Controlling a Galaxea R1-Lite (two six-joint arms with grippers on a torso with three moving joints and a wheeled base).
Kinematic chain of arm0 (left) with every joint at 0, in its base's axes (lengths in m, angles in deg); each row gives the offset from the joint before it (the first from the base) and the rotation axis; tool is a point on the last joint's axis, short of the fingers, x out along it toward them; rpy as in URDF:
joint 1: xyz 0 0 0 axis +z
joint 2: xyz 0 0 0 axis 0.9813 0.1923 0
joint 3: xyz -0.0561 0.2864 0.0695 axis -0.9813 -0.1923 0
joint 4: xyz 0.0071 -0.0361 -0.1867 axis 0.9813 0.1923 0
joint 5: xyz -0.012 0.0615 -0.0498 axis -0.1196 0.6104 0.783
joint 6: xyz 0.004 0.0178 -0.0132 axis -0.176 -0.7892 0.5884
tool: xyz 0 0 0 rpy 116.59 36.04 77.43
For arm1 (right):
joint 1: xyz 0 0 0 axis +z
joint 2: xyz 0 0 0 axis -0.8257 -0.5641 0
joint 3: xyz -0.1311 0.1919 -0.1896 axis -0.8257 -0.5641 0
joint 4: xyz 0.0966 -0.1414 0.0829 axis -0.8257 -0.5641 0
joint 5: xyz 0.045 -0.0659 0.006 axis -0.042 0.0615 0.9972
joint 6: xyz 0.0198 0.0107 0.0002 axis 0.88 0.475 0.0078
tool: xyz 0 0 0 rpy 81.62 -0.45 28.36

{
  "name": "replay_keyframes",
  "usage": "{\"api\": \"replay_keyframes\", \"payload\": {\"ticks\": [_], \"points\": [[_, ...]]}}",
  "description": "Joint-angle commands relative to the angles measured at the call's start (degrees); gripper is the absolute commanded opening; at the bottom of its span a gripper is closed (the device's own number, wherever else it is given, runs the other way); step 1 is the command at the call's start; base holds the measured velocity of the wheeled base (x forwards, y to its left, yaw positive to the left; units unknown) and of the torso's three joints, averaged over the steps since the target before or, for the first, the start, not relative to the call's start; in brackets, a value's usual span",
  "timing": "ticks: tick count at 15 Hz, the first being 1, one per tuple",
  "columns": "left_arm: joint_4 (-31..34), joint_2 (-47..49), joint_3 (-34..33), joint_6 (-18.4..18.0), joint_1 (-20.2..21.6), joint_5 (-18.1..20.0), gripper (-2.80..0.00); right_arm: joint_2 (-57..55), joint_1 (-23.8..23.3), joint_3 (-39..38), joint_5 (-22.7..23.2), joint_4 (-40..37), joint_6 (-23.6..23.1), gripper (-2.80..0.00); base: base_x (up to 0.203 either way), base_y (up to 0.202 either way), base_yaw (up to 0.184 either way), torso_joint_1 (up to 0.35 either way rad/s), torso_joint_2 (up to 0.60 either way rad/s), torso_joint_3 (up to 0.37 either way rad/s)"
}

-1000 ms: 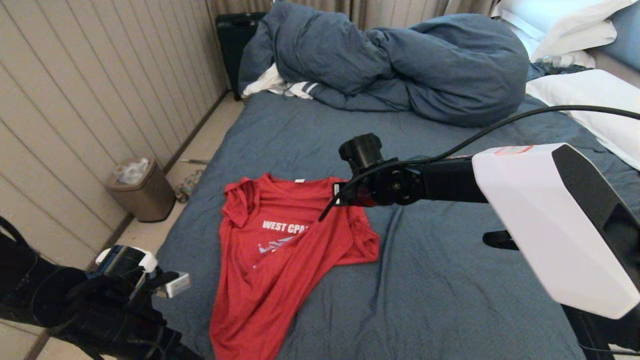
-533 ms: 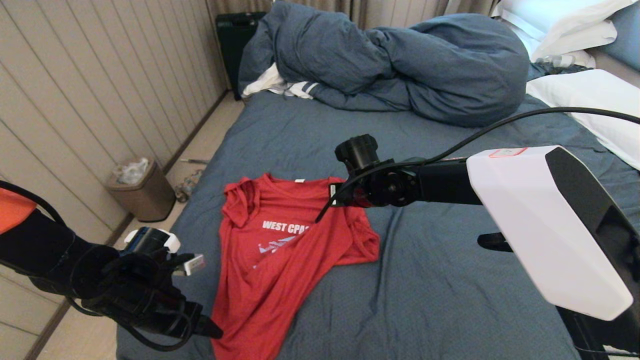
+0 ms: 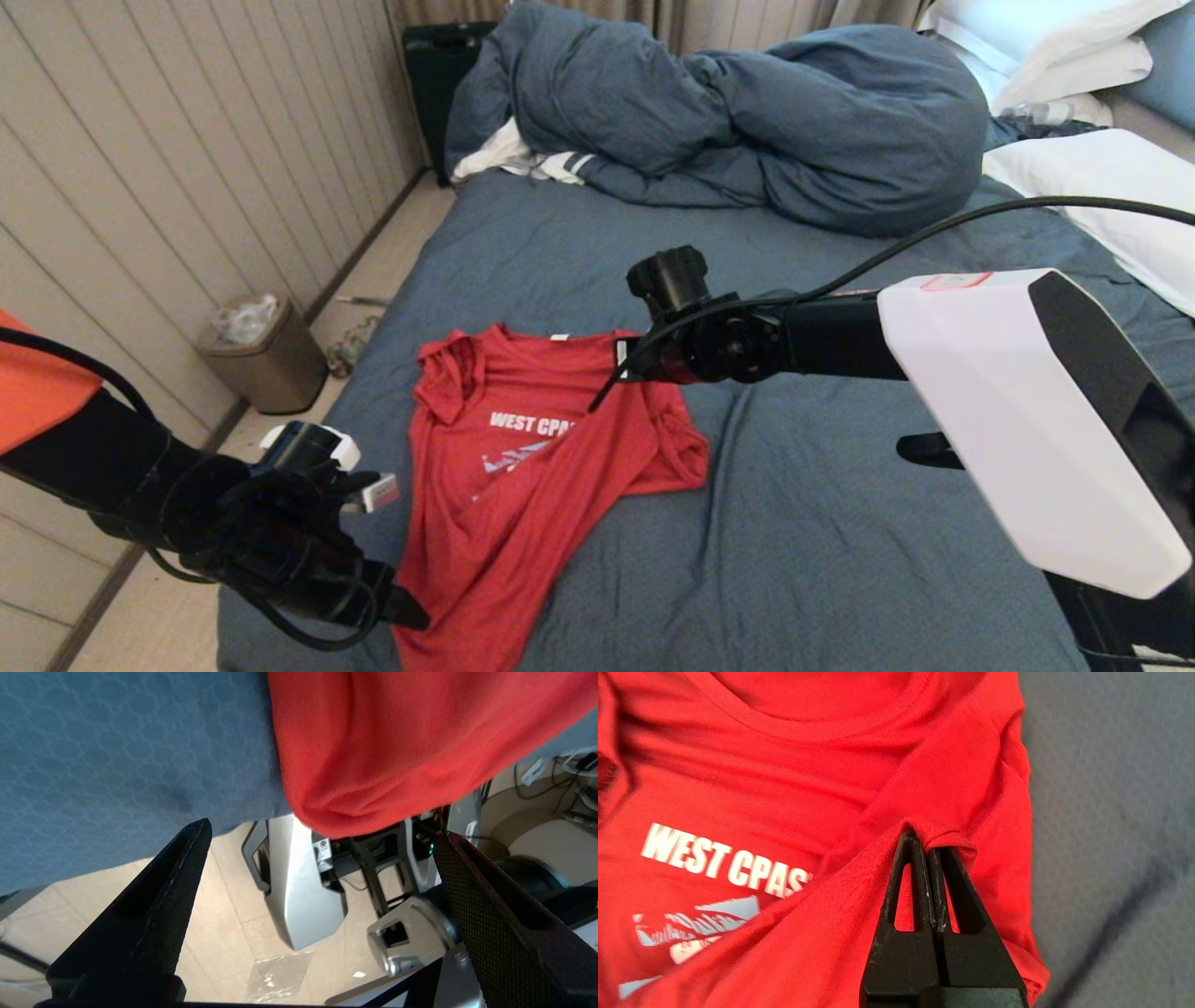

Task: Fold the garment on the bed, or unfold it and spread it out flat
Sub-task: Fold the red T-shirt

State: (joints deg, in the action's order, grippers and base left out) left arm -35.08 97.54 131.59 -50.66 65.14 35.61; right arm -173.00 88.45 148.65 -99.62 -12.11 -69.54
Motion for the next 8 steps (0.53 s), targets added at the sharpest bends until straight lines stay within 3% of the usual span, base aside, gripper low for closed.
{"api": "replay_keyframes", "payload": {"ticks": [1, 4, 8], "points": [[-0.07, 0.39, 0.14, 0.25, -0.01, 0.15, 0.0, 0.21, 0.0, 0.24, 0.05, 0.41, 0.09, -2.8, 0.0, 0.0, 0.0, 0.0, 0.0, 0.0], [-0.11, -2.25, 0.05, 0.61, 0.83, 0.54, 0.0, 1.08, 0.53, 0.32, 0.48, 5.13, -0.24, -2.8, 0.0, 0.0, 0.0, 0.0, 0.0, 0.0], [0.02, -7.9, 0.39, 5.01, 1.29, 0.72, 0.0, 1.09, -1.66, 0.26, 0.54, 10.09, -0.21, -2.8, 0.0, 0.0, 0.0, 0.0, 0.0, 0.0]]}}
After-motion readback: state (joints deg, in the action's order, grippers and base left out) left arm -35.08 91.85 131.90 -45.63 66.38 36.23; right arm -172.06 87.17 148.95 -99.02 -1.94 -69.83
